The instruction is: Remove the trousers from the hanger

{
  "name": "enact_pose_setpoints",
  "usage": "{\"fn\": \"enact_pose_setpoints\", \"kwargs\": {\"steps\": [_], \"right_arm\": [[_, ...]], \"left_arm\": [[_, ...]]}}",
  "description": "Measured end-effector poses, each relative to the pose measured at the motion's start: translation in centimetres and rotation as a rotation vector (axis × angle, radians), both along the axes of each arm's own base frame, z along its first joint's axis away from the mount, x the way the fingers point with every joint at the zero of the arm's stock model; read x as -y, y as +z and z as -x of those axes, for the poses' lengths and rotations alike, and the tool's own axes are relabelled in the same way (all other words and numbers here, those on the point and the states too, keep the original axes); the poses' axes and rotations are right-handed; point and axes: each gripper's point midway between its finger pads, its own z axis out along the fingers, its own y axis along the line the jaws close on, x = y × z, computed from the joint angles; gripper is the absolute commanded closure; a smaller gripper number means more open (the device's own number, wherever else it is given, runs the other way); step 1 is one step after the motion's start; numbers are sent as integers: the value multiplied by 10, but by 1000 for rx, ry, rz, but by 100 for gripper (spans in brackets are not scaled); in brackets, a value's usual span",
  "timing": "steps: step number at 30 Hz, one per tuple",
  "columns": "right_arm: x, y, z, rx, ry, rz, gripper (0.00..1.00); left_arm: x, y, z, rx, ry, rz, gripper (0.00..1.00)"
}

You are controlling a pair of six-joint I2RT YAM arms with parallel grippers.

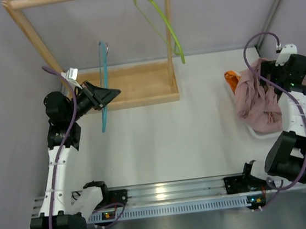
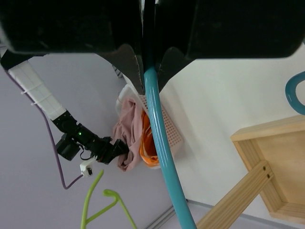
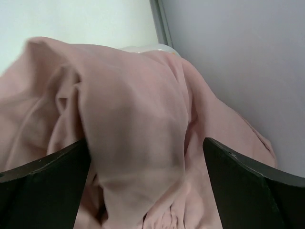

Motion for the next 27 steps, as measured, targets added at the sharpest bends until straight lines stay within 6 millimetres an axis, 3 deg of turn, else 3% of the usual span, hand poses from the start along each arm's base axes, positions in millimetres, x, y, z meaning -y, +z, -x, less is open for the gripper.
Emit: {"fn": "enact_pose_setpoints", "kwargs": {"steps": [8, 14, 27], "right_arm": [[-18, 51, 23, 12, 66, -9, 1], [-22, 71, 48, 21, 57, -51, 0], [-52, 120, 93, 111, 54, -81, 1]], "left_arm": [[13, 42, -20, 10, -14, 113, 100], [42, 63, -36, 15, -46, 162, 100], [69, 122, -98, 80, 64, 276, 100]]}}
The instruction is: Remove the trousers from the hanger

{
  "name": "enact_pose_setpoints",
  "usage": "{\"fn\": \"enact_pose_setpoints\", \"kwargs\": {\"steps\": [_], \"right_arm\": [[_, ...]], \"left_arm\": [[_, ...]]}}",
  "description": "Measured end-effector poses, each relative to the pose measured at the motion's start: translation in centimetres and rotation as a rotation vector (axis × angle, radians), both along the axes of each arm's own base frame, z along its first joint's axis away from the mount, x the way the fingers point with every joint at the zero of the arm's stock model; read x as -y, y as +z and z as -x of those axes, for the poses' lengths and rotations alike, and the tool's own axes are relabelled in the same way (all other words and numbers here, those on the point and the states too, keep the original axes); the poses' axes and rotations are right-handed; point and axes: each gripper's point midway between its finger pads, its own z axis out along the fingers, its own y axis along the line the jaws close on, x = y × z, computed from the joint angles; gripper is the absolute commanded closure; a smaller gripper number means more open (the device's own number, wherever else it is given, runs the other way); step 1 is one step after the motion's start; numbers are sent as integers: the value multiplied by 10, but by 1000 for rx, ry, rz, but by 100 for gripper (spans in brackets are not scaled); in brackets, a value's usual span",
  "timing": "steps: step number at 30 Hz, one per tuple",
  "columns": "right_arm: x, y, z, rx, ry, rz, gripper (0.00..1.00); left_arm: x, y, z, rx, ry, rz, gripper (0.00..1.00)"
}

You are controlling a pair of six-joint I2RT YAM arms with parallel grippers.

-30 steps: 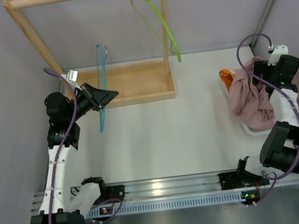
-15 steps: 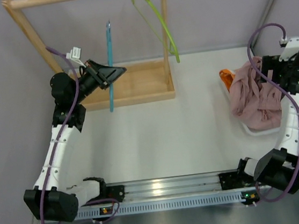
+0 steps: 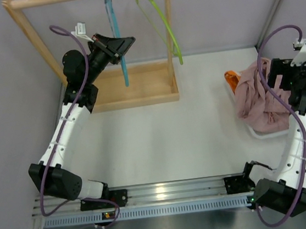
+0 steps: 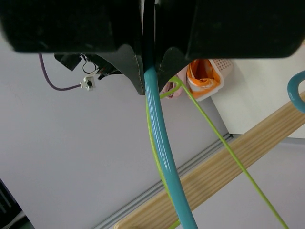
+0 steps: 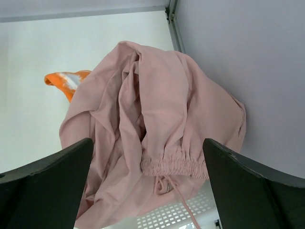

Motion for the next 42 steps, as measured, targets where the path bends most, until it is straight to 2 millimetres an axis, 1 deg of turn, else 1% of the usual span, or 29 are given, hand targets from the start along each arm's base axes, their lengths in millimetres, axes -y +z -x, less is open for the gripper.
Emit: {"fn": "enact_pose_setpoints", "kwargs": {"steps": [3, 8, 12, 15, 20, 22, 23, 28, 33, 36, 37, 39, 41, 42], "right_arm": [[-3, 1, 4, 5, -6, -16, 1], [-7, 0, 7, 8, -15, -41, 1], [-8, -2, 8, 7, -18, -55, 1], [-8, -2, 9, 10, -18, -54, 1], [-9, -1, 10, 12, -19, -54, 1], [-9, -5, 11, 7, -18, -57, 1], [-10, -6, 11, 5, -19, -58, 0], [-11, -16, 14, -12, -20, -69, 1], [-12, -17, 14, -13, -16, -71, 1], [-13, -15, 15, -8, -12, -70, 1], [-14, -15, 15, -5, -10, -69, 1], [-16, -14, 15, 2, 0, -70, 0], [-20, -15, 16, 5, 14, -77, 1], [-21, -16, 16, 5, 20, -80, 1]], "left_arm": [[6, 9, -11, 10, 13, 12, 100], [7, 26, -31, 30, 57, 36, 100], [11, 30, -48, 33, 76, 45, 100], [18, 24, -61, 20, 82, 44, 100], [34, 3, -75, -31, 71, 31, 100], [41, -8, -81, -54, 65, 24, 100], [43, -11, -83, -55, 64, 23, 100], [58, -11, -86, -48, 38, 26, 100], [81, -15, -87, -44, 1, 29, 100], [86, -14, -85, -37, -9, 35, 99], [86, -14, -86, -37, -8, 35, 93], [86, -16, -86, -33, -6, 32, 86], [83, -20, -85, -25, 4, 26, 67], [81, -26, -83, -39, 7, 13, 61]]}}
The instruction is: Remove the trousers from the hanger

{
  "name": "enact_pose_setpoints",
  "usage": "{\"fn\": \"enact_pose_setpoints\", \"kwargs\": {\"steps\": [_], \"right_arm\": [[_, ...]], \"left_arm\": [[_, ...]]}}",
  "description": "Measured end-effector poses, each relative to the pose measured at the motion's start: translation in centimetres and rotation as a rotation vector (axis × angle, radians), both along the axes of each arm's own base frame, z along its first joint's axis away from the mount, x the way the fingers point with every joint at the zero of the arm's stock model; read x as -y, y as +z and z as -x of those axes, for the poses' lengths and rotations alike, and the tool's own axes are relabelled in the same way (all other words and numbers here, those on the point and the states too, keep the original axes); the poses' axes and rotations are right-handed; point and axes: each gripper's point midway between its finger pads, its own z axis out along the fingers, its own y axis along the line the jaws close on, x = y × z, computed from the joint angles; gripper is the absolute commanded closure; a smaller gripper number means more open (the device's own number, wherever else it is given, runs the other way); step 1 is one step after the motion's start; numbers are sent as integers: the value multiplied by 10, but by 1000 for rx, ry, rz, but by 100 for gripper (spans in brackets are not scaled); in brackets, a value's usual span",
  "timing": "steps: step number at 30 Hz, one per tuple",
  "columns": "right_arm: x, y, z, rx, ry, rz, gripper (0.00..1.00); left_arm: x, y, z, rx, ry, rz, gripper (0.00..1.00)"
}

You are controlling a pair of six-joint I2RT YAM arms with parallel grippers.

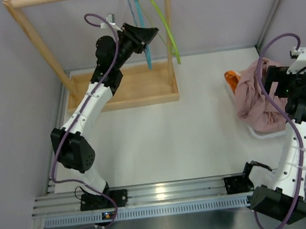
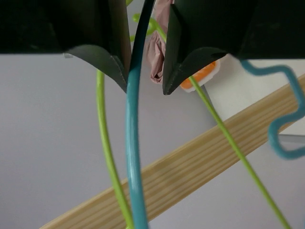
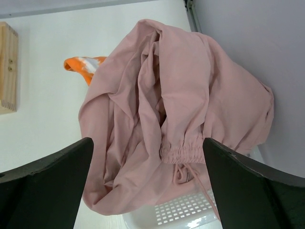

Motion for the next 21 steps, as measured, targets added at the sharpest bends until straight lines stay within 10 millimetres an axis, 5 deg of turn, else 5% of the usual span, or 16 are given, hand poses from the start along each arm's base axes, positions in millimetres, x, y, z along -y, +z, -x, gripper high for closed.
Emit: {"fn": "enact_pose_setpoints", "kwargs": {"steps": [8, 14, 21], "right_arm": [[-6, -15, -2, -18, 29, -33, 1], [-9, -29, 0, -31, 39, -44, 1], [-20, -32, 0, -18, 95, -59, 1]], "left_arm": [[-16, -37, 14, -79, 19, -63, 10], [-43, -37, 35, -77, 36, -77, 4], [-108, -47, 63, -57, 121, -145, 1]]}}
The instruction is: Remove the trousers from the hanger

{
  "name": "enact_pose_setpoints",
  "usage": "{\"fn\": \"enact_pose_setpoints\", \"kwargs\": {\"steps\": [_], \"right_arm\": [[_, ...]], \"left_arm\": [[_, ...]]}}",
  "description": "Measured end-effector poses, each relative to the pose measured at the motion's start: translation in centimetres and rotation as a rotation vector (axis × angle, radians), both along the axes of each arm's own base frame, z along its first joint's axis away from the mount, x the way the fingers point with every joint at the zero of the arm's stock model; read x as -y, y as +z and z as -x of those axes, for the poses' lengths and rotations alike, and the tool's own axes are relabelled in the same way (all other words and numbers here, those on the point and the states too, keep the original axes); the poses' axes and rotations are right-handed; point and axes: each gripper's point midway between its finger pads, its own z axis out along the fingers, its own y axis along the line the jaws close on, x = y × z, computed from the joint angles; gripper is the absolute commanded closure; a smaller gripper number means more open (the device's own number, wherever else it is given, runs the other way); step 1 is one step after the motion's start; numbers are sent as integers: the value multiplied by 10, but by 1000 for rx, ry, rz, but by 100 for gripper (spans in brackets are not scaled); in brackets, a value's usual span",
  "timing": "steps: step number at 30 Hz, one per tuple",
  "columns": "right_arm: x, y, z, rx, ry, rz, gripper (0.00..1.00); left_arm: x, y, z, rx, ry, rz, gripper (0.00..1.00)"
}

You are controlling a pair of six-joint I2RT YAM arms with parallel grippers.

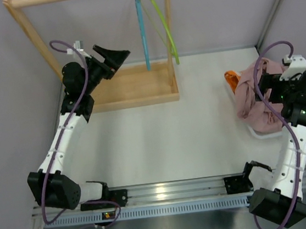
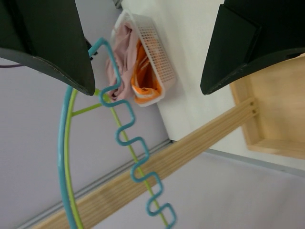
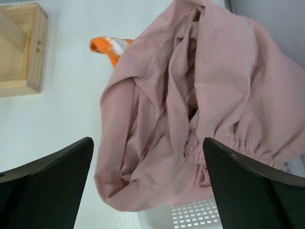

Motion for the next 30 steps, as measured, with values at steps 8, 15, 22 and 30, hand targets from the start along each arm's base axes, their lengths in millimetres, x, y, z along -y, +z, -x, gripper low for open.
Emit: {"fn": "enact_pose_setpoints", "kwargs": {"steps": [8, 15, 22, 30], "right_arm": [[-30, -11, -3, 10, 122, -110, 1], [-85, -23, -15, -11, 278, -175, 1], [-143, -34, -17, -59, 453, -221, 1], [-168, -57, -7, -104, 548, -181, 1]], "left_arm": [[-65, -53, 19, -77, 96, -300, 1], [-124, -131, 38, -333, 36, -497, 2], [-150, -173, 68, -502, 5, -635, 1], [-155, -187, 109, -519, 10, -723, 1]]}}
